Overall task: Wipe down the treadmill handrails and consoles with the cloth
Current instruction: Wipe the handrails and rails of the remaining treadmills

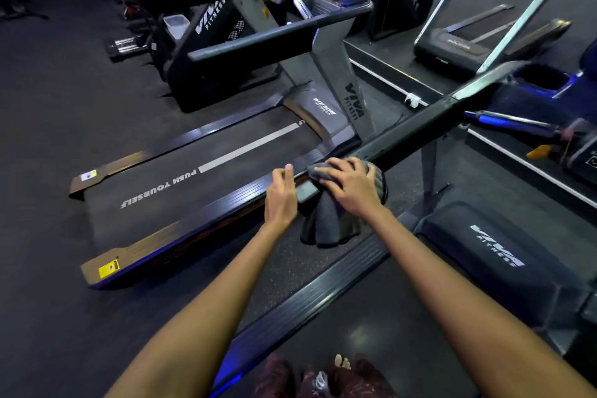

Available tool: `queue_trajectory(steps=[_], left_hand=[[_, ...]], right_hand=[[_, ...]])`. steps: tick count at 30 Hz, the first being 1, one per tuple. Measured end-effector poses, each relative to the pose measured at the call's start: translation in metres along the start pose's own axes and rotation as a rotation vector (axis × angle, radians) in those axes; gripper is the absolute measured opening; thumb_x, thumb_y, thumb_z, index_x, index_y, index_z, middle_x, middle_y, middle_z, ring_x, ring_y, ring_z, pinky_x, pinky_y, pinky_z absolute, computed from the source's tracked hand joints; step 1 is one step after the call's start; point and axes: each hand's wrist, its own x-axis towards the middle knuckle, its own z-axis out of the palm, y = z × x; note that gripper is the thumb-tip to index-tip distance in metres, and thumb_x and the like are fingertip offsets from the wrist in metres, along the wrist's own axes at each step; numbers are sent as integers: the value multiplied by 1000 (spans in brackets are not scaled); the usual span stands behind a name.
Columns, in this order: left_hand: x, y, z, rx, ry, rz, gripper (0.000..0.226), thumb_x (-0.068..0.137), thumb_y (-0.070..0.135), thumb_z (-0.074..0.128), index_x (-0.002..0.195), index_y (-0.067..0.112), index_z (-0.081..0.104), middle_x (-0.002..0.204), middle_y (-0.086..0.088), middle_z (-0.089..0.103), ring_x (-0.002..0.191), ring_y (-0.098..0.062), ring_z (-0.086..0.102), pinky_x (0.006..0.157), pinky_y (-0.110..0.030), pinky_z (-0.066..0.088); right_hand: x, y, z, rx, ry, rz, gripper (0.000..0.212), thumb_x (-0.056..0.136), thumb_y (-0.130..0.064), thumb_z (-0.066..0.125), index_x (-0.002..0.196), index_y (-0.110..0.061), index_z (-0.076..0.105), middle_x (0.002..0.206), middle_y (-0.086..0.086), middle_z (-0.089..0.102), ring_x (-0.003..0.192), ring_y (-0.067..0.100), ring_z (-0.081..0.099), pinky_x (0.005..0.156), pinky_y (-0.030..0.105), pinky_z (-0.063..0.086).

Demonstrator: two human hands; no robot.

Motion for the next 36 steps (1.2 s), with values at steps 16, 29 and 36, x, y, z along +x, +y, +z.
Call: queue_trajectory(steps=[16, 29, 36], left_hand=[[4, -23, 27, 617, 74, 717, 62, 101, 44, 18, 120, 3, 61, 118, -13, 65, 110, -32, 61, 99, -43, 43], [13, -31, 32, 556, 214, 904, 47, 102, 28, 27, 108, 6, 68, 108, -9, 70, 94, -23, 66, 87, -30, 43], [16, -34, 30, 605, 218, 988, 39, 98, 23, 36, 109, 6, 69, 108, -9, 70, 95, -23, 67, 84, -31, 47]], right_hand=[[19, 23, -6, 41, 82, 135, 30, 95, -35, 45, 121, -36, 58, 136, -17, 47, 127, 26, 32, 106, 53, 23], [28, 48, -11, 13, 78, 103, 29, 93, -32, 49, 120, -37, 60, 132, -17, 51, 119, 24, 38, 99, 48, 26], [4, 16, 3, 73, 70, -24, 39, 91, -36, 43, 128, -33, 54, 135, -16, 50, 128, 25, 35, 108, 61, 13]])
